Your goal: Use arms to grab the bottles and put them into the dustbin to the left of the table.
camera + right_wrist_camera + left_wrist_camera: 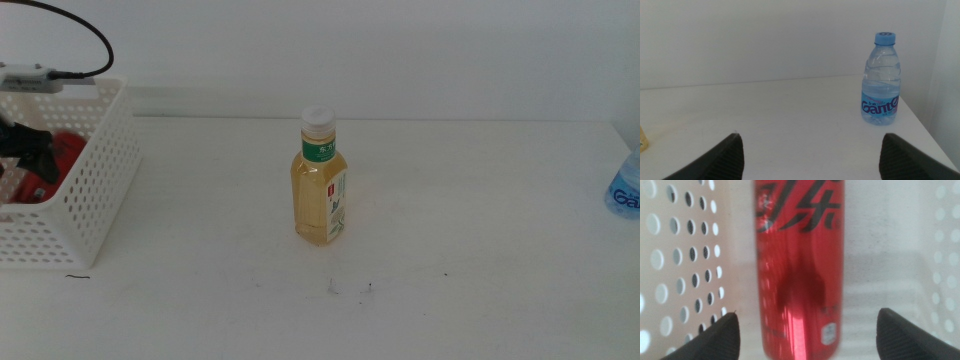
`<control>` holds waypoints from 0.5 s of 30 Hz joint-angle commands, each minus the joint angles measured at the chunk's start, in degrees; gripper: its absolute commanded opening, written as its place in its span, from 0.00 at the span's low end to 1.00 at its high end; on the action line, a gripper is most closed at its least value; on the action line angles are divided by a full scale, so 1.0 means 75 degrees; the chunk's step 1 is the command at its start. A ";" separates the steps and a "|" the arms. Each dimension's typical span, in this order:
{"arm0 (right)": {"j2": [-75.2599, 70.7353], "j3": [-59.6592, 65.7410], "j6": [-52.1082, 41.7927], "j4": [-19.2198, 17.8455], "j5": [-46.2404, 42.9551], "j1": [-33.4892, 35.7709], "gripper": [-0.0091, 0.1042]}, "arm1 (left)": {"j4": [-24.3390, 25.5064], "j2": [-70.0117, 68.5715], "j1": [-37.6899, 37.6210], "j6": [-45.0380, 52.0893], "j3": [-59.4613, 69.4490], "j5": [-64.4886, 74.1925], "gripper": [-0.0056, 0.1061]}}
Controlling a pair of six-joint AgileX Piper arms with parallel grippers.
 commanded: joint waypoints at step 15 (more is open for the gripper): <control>-0.0031 0.0030 -0.0056 -0.0087 -0.0095 0.0015 0.89 | -0.0043 -0.3345 -0.1785 -0.0995 0.1506 -0.1269 0.89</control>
